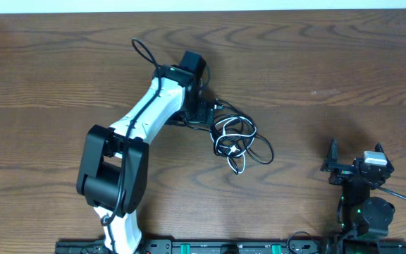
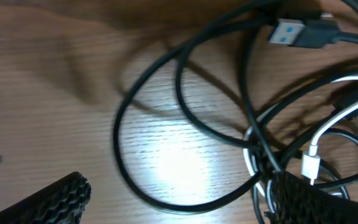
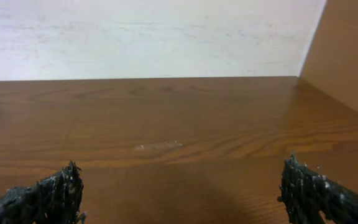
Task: Untangle cables
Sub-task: 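Move the left gripper forward over the tangled black and white cables, then close the left gripper on the cable bundle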
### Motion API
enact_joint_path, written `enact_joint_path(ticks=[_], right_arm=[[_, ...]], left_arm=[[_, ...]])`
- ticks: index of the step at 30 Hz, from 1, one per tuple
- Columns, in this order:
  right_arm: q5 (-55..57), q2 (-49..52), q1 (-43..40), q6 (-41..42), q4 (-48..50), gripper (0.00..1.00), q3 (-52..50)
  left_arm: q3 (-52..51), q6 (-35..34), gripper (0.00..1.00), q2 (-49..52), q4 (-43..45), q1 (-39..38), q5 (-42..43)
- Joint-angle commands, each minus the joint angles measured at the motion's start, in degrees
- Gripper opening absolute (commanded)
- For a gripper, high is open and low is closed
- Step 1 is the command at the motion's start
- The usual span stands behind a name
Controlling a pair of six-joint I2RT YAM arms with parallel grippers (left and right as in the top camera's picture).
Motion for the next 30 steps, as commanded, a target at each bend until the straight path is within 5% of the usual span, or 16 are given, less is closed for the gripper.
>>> enact_joint_path(ticks=[1,24,30], right_arm=[[0.5,-0.4,0.9,0.8,-0.2,0.99,-0.1],[0.5,-0.4,0.9,0.8,-0.2,0.99,-0.1],[0.5,-0.4,0.9,0.8,-0.2,0.99,-0.1]], left_arm=[[0.2,-0.5,0.94,0.7,0.9,-0.7,0.3],[-2.1,-0.6,0.93,3.9,3.1,-0.7,0.3],[-2.0,-0.6,0.7,4.0,3.9,-0.7,0.3]])
